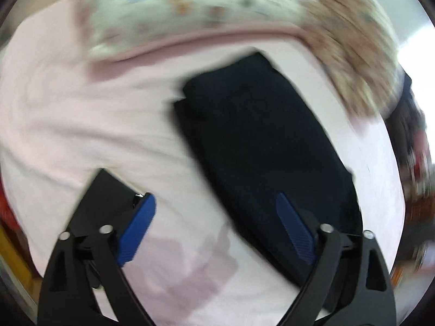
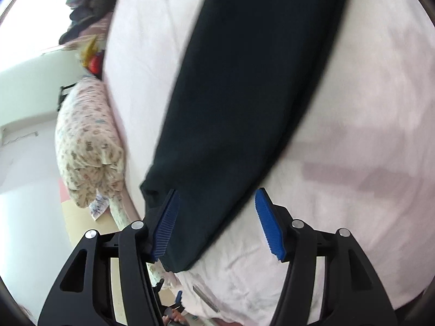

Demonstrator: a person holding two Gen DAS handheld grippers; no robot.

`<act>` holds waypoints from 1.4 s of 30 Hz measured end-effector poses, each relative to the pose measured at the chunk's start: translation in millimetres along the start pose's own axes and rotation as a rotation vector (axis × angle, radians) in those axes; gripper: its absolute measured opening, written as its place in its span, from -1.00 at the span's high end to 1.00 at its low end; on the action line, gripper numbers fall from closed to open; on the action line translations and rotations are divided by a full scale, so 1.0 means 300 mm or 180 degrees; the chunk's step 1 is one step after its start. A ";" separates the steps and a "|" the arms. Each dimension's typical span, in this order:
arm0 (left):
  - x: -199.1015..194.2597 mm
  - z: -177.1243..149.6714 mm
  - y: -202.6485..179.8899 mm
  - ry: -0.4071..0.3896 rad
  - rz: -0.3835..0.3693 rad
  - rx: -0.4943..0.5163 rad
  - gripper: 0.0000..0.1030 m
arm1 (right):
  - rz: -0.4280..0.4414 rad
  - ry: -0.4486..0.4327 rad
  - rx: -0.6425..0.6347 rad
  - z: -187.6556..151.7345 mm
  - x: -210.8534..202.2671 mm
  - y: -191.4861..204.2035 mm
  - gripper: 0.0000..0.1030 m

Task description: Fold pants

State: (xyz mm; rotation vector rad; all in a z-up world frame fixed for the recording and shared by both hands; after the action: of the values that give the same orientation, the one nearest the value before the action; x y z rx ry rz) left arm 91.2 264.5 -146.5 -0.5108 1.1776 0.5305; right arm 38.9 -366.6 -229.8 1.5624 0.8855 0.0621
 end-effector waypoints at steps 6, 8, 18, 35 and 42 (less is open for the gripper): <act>0.025 -0.133 -0.394 0.0441 -0.0805 0.0661 -0.90 | 0.0659 0.0740 -0.0113 -0.024 0.360 0.241 -0.17; 0.061 -0.154 -0.522 0.0708 -0.1039 0.0787 -0.90 | 0.0707 0.0994 -0.0088 -0.040 0.513 0.317 -0.17; 0.309 -0.164 -0.639 0.0938 -0.0469 0.1535 -0.92 | -0.1238 0.1972 -0.3714 -0.181 1.105 0.567 0.01; 0.298 -0.163 -0.648 0.0651 -0.0834 0.1544 -0.97 | -0.1426 0.3246 -0.3994 -0.324 1.264 0.405 0.40; 0.282 -0.195 -0.650 0.0639 -0.0794 0.1537 -0.97 | -0.1596 0.3002 -0.4356 -0.349 1.275 0.425 0.85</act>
State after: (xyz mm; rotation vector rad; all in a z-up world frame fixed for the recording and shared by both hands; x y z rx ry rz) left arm 196.8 88.0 -225.7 -0.2897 1.3570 -0.0275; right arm 315.6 -57.2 -265.5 -0.0702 1.4517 0.8925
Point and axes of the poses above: each gripper's, at about its wrist camera, not at the fingertips, and x roughly the way its jaws point, y to its left, z to its top, the point moved 9 cm from there along x, roughly the way its jaws point, and after that the axes turned 13 degrees about z, right-handed, at the moved point
